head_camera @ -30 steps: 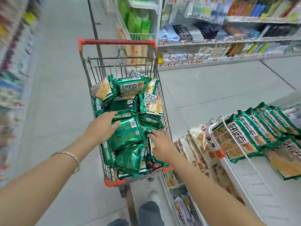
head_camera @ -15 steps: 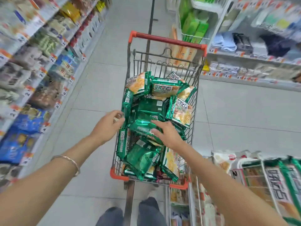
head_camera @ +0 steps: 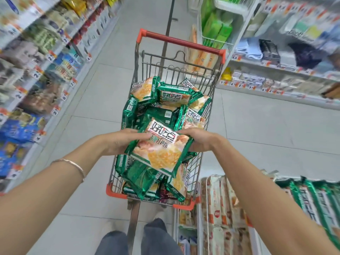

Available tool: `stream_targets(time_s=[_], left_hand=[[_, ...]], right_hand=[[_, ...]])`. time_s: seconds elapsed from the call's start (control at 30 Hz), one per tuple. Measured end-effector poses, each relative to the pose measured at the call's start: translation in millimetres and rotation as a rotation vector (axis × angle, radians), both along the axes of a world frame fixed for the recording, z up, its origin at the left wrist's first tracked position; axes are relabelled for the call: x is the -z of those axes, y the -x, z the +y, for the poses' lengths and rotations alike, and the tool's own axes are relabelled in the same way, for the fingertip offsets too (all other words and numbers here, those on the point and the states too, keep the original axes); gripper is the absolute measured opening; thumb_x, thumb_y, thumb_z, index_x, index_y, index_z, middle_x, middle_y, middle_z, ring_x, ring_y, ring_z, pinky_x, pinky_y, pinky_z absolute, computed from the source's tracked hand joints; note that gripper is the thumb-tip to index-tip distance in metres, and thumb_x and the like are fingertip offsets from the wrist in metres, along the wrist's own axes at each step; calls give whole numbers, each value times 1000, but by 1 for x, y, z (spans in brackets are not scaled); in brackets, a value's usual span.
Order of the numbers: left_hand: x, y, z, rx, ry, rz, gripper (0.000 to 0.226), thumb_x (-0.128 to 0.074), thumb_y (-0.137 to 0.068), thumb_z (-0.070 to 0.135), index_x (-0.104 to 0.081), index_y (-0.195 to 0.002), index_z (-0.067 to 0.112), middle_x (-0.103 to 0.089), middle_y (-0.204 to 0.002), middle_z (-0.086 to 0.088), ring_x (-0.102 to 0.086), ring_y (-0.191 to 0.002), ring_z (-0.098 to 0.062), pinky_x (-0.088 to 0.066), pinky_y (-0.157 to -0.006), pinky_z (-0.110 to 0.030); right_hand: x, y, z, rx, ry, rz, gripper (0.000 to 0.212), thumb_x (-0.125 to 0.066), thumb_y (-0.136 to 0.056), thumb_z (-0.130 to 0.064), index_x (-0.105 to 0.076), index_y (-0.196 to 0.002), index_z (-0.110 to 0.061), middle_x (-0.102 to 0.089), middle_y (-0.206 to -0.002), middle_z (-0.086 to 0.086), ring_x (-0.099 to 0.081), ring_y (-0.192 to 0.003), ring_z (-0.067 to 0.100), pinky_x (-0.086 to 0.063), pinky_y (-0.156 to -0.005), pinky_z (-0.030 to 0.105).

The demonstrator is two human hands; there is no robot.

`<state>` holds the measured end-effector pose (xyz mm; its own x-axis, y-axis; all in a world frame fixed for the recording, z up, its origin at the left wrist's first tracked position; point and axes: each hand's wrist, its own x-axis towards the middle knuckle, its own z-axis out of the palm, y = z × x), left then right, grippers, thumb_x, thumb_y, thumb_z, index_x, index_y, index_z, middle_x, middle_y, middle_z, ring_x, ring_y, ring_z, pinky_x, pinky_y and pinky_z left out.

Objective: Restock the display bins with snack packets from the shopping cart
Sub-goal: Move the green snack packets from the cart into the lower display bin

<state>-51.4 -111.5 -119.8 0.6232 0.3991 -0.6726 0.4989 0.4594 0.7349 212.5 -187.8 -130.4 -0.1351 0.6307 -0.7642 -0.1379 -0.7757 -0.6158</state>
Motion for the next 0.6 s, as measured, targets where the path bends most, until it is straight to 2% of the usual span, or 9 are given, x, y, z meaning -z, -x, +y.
stream_targets(time_s=[0.07, 0.13, 0.2, 0.27, 0.33, 0.4, 0.47, 0.53, 0.6], left_hand=[[8, 4, 2, -87, -49, 47, 83, -87, -68, 42, -51, -135, 10, -67, -127, -12, -66, -114, -29, -52, -97, -44], [19, 9, 5, -142, -123, 99, 99, -92, -61, 47, -44, -142, 15, -64, -132, -10, -63, -118, -29, -49, -102, -51], [20, 11, 0, -220, -126, 69, 64, -81, -79, 30, -52, -133, 16, -71, -119, -7, -68, -109, -27, -54, -94, -48], [21, 13, -5, -276, -104, 40, 35, -65, -92, 17, -58, -126, 19, -74, -114, -6, -70, -104, -28, -57, -86, -47], [23, 17, -8, -341, -65, 4, 27, -59, -96, 14, -61, -123, 18, -74, -113, -9, -70, -100, -27, -57, -82, -45], [25, 18, -9, -371, -49, 11, 25, -56, -97, 13, -62, -121, 18, -72, -116, -12, -67, -98, -28, -56, -86, -48], [24, 18, -9, -365, -41, 39, 26, -56, -98, 14, -62, -122, 19, -71, -119, -14, -64, -98, -29, -52, -96, -52], [20, 18, -10, -346, -54, 24, 27, -58, -98, 18, -60, -125, 21, -72, -118, -11, -67, -95, -26, -54, -93, -49], [15, 18, -10, -317, -55, -5, 31, -60, -97, 26, -57, -128, 26, -74, -114, -3, -72, -93, -20, -57, -84, -42]], right_hand=[[21, 5, -10, 123, -40, -55, 33, -52, -103, -22, -49, -132, -6, -52, -129, 16, -53, -128, 40, -45, -106, 47], [53, 8, -21, -10, -55, -469, 37, -51, -100, -7, -50, -136, 2, -54, -138, 19, -54, -128, 38, -48, -105, 43], [93, 9, -38, -364, 35, -814, 40, -50, -95, 0, -53, -135, 4, -55, -139, 19, -56, -126, 34, -47, -106, 40], [117, 24, -58, -683, 139, -884, 55, -59, -97, -25, -46, -143, 1, -45, -149, 17, -46, -136, 34, -41, -112, 43], [127, 46, -68, -815, 220, -835, 97, -56, -87, -69, -29, -155, -5, -21, -163, 14, -26, -148, 37, -27, -120, 49], [143, 70, -74, -616, 304, -750, 121, -51, -81, -80, 4, -158, -5, -2, -165, 21, -15, -150, 42, -18, -122, 52], [160, 88, -76, -321, 353, -754, 117, -57, -88, -67, 21, -155, -11, 6, -164, 25, -18, -148, 48, -23, -120, 55], [167, 93, -78, -64, 327, -732, 101, -61, -95, -46, 11, -159, -16, -2, -164, 21, -26, -145, 47, -30, -117, 55], [153, 83, -73, 93, 288, -583, 70, -58, -99, -20, -17, -155, -13, -35, -153, 20, -48, -131, 39, -45, -107, 53]])
